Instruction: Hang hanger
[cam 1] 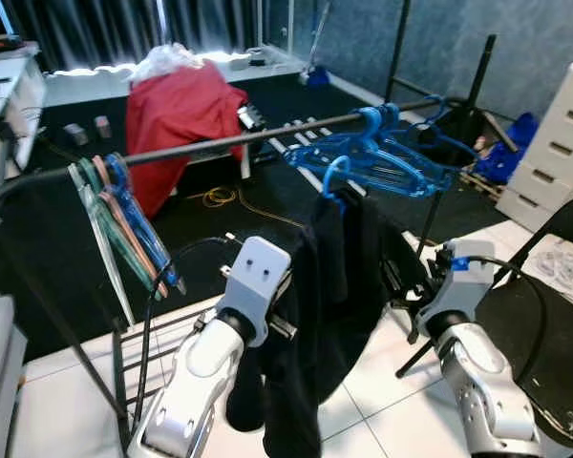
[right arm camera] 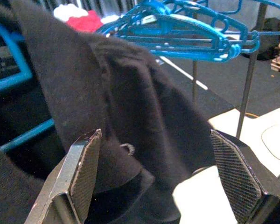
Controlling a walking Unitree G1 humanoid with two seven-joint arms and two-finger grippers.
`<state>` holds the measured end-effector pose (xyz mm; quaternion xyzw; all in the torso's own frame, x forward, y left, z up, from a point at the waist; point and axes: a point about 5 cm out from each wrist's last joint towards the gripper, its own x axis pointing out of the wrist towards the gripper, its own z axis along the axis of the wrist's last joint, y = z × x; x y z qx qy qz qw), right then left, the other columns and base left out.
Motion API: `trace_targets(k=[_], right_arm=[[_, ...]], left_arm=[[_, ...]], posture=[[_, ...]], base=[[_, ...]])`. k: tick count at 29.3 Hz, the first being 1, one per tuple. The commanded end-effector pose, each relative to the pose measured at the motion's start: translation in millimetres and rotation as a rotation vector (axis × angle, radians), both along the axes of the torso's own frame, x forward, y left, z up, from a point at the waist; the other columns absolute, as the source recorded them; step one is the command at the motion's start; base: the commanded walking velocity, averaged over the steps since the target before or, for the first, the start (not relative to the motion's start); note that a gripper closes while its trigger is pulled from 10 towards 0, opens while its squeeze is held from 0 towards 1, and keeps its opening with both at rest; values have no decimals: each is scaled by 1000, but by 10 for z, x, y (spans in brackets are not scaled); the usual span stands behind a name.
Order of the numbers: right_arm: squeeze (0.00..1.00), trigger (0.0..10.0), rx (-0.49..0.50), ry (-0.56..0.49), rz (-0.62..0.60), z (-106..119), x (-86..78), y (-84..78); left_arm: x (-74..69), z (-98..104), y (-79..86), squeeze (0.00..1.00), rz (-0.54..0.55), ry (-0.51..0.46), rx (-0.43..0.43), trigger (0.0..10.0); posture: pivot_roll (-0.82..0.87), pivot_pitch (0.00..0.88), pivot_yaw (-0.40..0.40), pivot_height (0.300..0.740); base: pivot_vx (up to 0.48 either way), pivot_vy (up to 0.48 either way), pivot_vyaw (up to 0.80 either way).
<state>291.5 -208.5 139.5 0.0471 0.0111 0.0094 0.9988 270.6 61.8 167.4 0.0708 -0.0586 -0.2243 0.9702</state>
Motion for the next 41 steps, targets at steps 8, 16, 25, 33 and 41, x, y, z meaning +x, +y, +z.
trace_targets(k=[8,16,25,33,41], right_arm=[[0,10000,5,6,-7,-11,0,-22],[0,10000,6,9,-10,-15,-7,-25],[0,10000,5,19,1,-28,-2,-29],[0,10000,2,24,7,-29,-2,-32],[0,10000,4,28,9,-26,-1,-34]], left_arm=[[30,119,-74,0,26,-12,-49,10000],[29,53,327,0,262,42,-99,10000],[-158,-67,770,0,503,124,-95,10000],[-350,-136,981,0,652,186,-142,10000],[-432,-270,1054,0,724,289,-150,10000]], posture=[[-96,0,7,740],[-96,0,11,740],[-79,0,4,740],[-76,0,3,740],[-70,12,-2,740]], base=[[480,0,0],[353,0,0],[0,0,0],[0,0,0],[0,0,0]])
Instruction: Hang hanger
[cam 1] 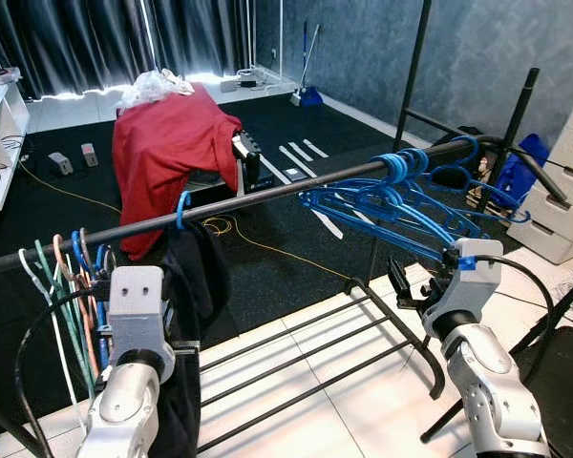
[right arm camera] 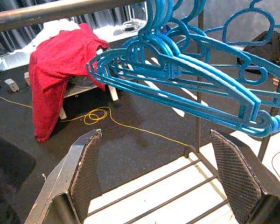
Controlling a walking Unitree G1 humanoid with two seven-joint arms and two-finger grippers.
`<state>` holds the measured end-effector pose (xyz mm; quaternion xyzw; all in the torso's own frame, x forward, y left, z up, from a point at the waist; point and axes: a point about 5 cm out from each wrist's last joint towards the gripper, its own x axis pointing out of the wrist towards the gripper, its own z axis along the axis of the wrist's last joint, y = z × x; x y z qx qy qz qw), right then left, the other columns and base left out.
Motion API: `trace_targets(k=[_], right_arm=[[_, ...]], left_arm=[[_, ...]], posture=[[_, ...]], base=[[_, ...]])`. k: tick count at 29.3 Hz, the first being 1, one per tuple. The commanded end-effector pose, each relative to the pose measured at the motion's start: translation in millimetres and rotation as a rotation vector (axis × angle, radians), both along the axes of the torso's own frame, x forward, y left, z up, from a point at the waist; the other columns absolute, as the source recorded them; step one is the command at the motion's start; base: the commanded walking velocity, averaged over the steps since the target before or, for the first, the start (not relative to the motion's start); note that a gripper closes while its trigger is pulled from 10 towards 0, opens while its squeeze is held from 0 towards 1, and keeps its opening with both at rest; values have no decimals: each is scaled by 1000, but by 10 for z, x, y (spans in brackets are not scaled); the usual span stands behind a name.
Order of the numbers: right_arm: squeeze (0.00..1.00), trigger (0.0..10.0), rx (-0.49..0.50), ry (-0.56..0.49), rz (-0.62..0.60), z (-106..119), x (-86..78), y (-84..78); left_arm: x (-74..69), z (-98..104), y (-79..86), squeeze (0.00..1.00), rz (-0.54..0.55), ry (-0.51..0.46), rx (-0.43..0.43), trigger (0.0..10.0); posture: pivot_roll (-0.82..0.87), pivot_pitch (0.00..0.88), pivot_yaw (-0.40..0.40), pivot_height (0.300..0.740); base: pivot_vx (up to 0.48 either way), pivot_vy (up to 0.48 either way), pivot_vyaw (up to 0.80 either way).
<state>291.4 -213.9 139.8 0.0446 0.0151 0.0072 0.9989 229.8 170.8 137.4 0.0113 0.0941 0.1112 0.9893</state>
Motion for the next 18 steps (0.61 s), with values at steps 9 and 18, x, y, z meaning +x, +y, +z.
trace_targets(k=[9,18], right_arm=[[0,10000,9,23,15,-31,2,14],[0,10000,15,27,15,-33,11,-9]], left_arm=[[-79,-284,-276,1000,-158,249,-58,10000],[-52,-51,-380,1000,-508,165,261,10000]], posture=[[-76,14,2,740],[-75,18,-4,740]], base=[[0,0,0],[0,0,0]])
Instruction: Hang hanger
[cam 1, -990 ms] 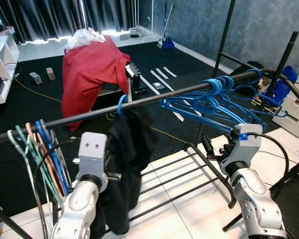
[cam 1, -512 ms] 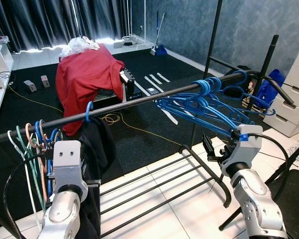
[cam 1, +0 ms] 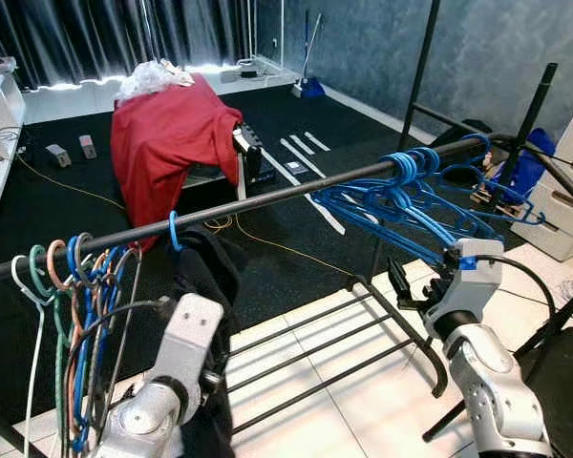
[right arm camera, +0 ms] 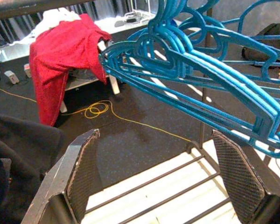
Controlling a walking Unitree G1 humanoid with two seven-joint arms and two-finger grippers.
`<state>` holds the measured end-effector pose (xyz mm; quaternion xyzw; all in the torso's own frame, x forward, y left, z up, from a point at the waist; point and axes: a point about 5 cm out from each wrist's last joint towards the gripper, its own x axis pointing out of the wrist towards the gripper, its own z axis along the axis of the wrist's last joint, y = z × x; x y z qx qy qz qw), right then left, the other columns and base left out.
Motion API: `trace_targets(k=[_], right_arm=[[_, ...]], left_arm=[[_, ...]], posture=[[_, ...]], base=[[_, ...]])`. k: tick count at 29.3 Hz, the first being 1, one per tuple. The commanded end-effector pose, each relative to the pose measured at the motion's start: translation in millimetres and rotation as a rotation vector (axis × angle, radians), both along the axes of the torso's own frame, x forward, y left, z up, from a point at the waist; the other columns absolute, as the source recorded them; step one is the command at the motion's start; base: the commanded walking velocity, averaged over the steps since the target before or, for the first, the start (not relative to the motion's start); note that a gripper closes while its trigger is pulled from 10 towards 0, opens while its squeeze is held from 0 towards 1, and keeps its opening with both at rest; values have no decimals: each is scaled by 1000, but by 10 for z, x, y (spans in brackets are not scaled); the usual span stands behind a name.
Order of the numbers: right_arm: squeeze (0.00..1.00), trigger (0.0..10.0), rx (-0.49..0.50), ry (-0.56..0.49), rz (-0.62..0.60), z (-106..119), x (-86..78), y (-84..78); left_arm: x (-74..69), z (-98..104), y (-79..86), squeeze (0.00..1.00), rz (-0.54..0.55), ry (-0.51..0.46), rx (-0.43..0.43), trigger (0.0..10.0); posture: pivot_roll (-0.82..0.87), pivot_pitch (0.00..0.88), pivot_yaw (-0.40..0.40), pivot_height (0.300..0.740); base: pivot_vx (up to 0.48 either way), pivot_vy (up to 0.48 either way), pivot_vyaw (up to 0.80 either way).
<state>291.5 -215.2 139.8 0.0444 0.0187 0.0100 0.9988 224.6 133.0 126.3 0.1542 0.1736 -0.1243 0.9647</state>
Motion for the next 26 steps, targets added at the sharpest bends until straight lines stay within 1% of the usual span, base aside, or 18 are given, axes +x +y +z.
trace_targets(k=[1,2,3,4,6,7,8,9,10,11,14,15,17,18,21,23,24,26], right_arm=[[0,10000,15,21,9,-32,10,4],[0,10000,15,21,9,-32,10,4],[0,10000,15,22,11,-33,11,4],[0,10000,16,23,12,-35,11,4],[0,10000,16,23,12,-35,11,4],[0,10000,19,25,12,-38,9,2],[0,10000,19,25,12,-38,9,2],[0,10000,21,26,13,-39,8,-2],[0,10000,22,28,16,-40,13,-4],[0,10000,22,29,19,-41,17,-4],[0,10000,22,29,21,-42,20,-3],[0,10000,22,30,23,-43,22,-2],[0,10000,22,30,23,-43,22,-2],[0,10000,22,30,24,-43,25,-2],[0,10000,22,30,24,-43,25,-2],[0,10000,21,31,24,-45,29,-4],[0,10000,21,31,24,-45,29,-4],[0,10000,20,32,25,-49,28,-10]], left_arm=[[-1,59,-2,1000,-23,-41,25,10000],[-1,59,-2,1000,-23,-41,25,10000],[4,147,-13,1000,-56,-92,14,10000],[5,272,23,1000,-52,-170,-11,10000],[5,272,23,1000,-52,-170,-11,10000],[-4,422,117,1000,-4,-279,-33,10000],[-4,422,117,1000,-4,-279,-33,10000],[-23,552,234,1000,80,-374,-54,10000],[-59,616,341,1000,167,-428,-73,10000],[-85,634,399,1000,218,-447,-90,10000],[-98,635,421,1000,240,-444,-100,10000],[-108,600,439,651,276,-419,-128,10000],[-108,600,439,651,276,-419,-128,10000],[-106,559,442,0,306,-392,-154,10000],[-106,559,442,0,306,-392,-154,10000],[-87,495,371,0,312,-359,-208,10000],[-87,495,371,0,312,-359,-208,10000],[-71,464,288,0,276,-351,-236,10000]], posture=[[-75,18,-4,740],[-75,18,-4,740],[-76,17,-4,740],[-76,17,-4,740],[-76,17,-4,740],[-75,19,-6,740],[-75,19,-6,740],[-70,21,-10,740],[-61,20,-17,740],[-61,20,-17,740],[-61,20,-17,740],[-61,20,-17,740],[-61,20,-17,740],[-63,18,-19,740],[-63,18,-19,740],[-63,18,-19,740],[-63,18,-19,740],[-71,10,-20,740]], base=[[0,0,0],[0,0,0],[0,0,0],[0,0,0],[0,0,0],[0,0,0],[0,0,0],[0,0,0],[0,0,0],[0,0,0],[0,0,0],[0,0,0],[0,0,0],[-352,0,0],[-352,0,0],[-480,0,0],[-480,0,0],[-480,0,0]])
